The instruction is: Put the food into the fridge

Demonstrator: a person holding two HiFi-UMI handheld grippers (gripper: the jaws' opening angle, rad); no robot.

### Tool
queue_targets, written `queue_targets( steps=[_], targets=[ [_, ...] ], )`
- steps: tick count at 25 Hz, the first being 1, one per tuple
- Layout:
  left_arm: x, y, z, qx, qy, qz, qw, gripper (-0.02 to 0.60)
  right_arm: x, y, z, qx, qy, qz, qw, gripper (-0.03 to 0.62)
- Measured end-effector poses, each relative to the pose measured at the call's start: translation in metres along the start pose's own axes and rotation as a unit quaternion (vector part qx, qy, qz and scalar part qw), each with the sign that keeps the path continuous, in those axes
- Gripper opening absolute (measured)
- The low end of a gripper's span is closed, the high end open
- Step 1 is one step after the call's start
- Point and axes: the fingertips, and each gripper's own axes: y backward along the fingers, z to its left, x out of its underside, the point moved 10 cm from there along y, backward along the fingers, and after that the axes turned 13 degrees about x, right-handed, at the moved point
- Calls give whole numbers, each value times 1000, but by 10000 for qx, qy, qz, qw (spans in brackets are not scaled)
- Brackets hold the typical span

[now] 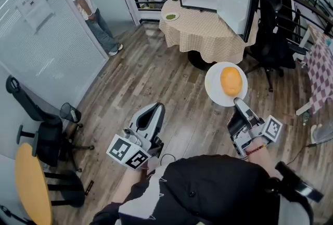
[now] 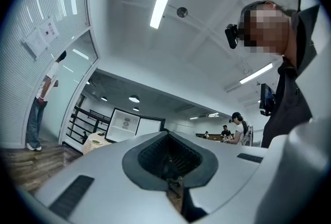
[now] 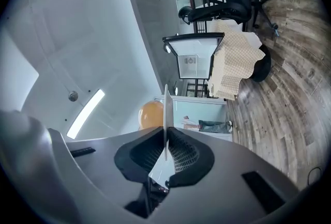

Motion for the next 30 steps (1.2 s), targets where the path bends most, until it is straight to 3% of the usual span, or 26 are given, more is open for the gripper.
queue_targets(
  steps=[8, 14, 20, 30],
  targets=[
    [0, 32, 25, -245, -486, 322, 9980, 14, 10, -37, -12, 173, -3, 66, 9998, 31],
    [0, 29, 74, -414, -277, 74, 9987, 15, 5, -89, -29, 156, -39, 272, 9995, 31],
    [-9, 13, 140, -630, -263, -89, 9976, 15, -21, -167, -36, 83, 28, 406, 9991, 31],
    [-39, -57, 273, -508, -371, -226, 9978, 15, -86, -310, -36, -118, 53, 388, 9992, 29]
  ],
)
